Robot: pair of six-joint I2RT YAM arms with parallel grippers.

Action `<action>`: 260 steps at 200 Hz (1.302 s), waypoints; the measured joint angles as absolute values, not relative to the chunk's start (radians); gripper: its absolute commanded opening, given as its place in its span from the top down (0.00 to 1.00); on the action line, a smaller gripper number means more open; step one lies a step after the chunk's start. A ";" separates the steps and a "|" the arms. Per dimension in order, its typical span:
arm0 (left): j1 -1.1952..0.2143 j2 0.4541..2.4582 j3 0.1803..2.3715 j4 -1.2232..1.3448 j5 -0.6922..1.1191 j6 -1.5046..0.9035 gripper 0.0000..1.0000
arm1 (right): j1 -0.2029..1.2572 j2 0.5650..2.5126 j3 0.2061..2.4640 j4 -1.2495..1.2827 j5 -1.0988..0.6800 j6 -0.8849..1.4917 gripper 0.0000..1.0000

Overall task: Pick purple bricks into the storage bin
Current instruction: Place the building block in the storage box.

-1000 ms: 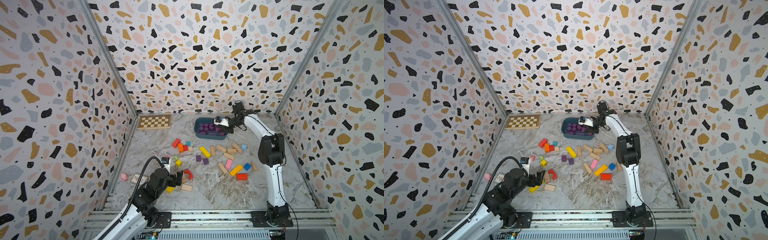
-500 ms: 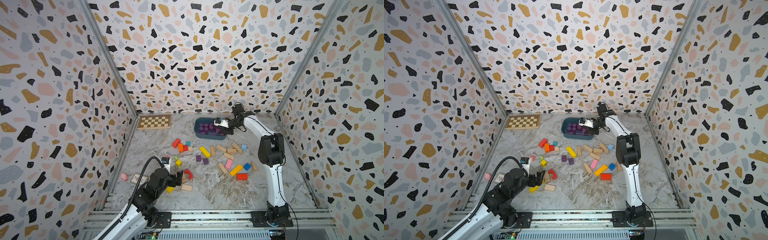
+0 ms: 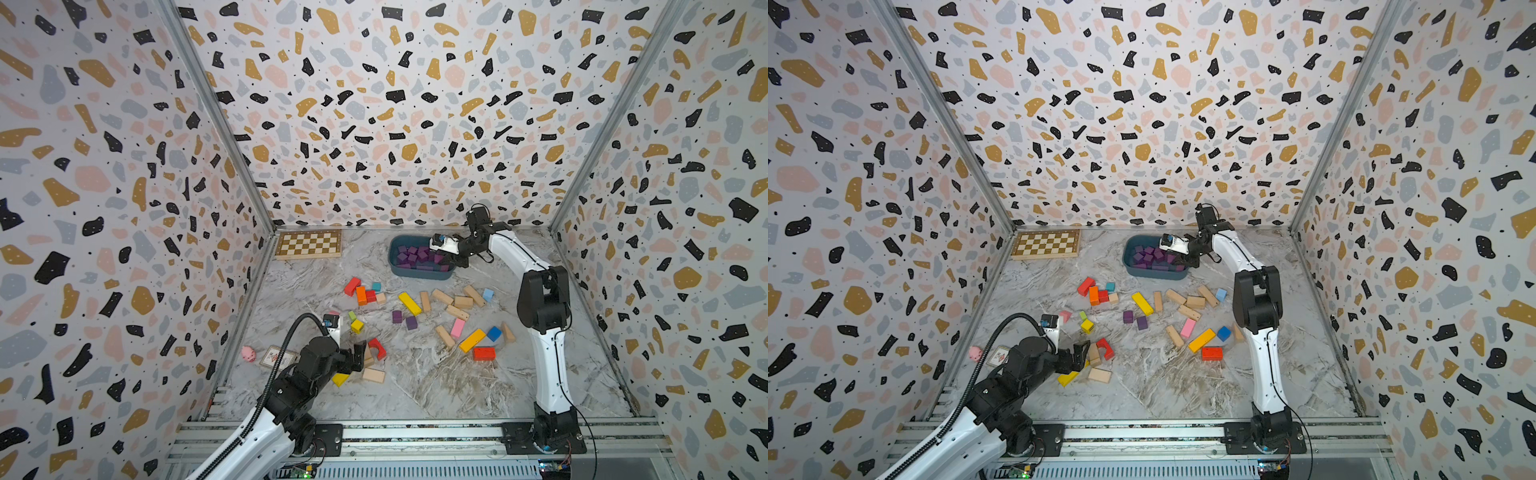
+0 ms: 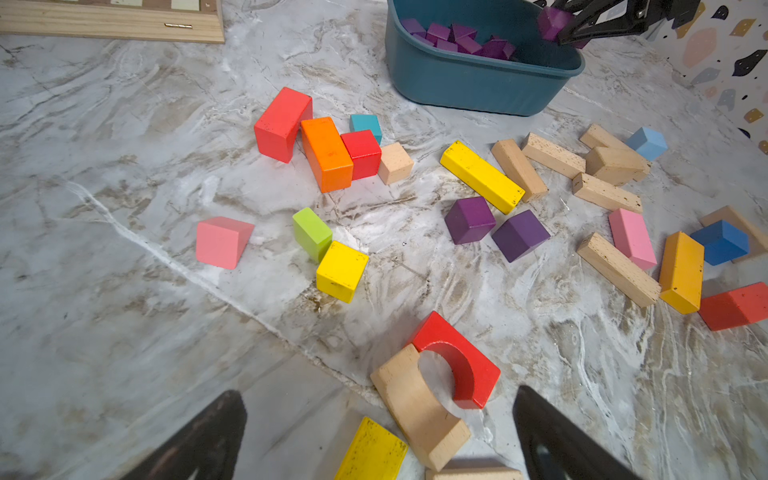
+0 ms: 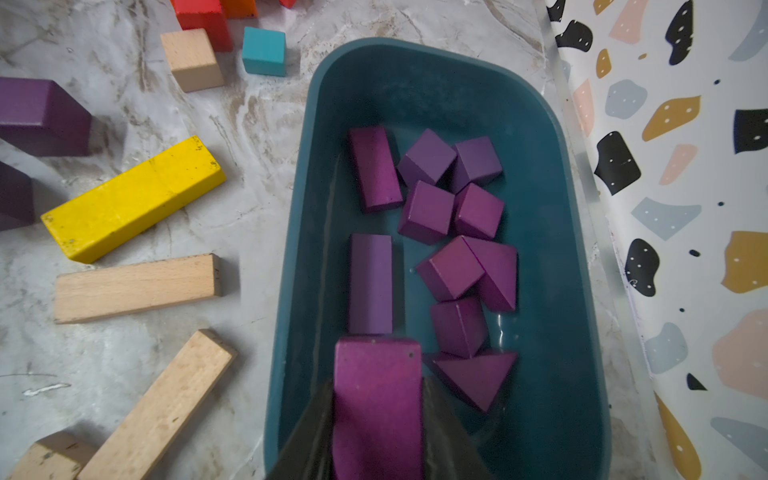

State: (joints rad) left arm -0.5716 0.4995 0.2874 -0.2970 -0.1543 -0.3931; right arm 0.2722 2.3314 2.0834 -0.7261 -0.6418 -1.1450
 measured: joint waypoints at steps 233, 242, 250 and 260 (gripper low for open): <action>-0.572 0.499 0.287 -0.297 -0.154 -0.393 0.01 | 0.284 2.337 2.035 -0.670 -0.638 -1.105 0.56; -0.572 0.498 0.287 -0.297 -0.154 -0.393 0.01 | 0.292 2.326 2.026 -0.667 -0.635 -1.099 0.56; -0.572 0.495 0.287 -0.297 -0.154 -0.393 0.01 | 0.302 2.311 2.015 -0.665 -0.631 -1.095 0.57; -0.572 0.492 0.286 -0.297 -0.154 -0.393 0.01 | 0.319 2.280 1.988 -0.654 -0.620 -1.089 0.57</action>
State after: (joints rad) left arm -0.5716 0.4915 0.2863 -0.2970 -0.1543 -0.3931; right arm 0.3191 2.2803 1.9881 -0.6540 -0.6205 -1.0893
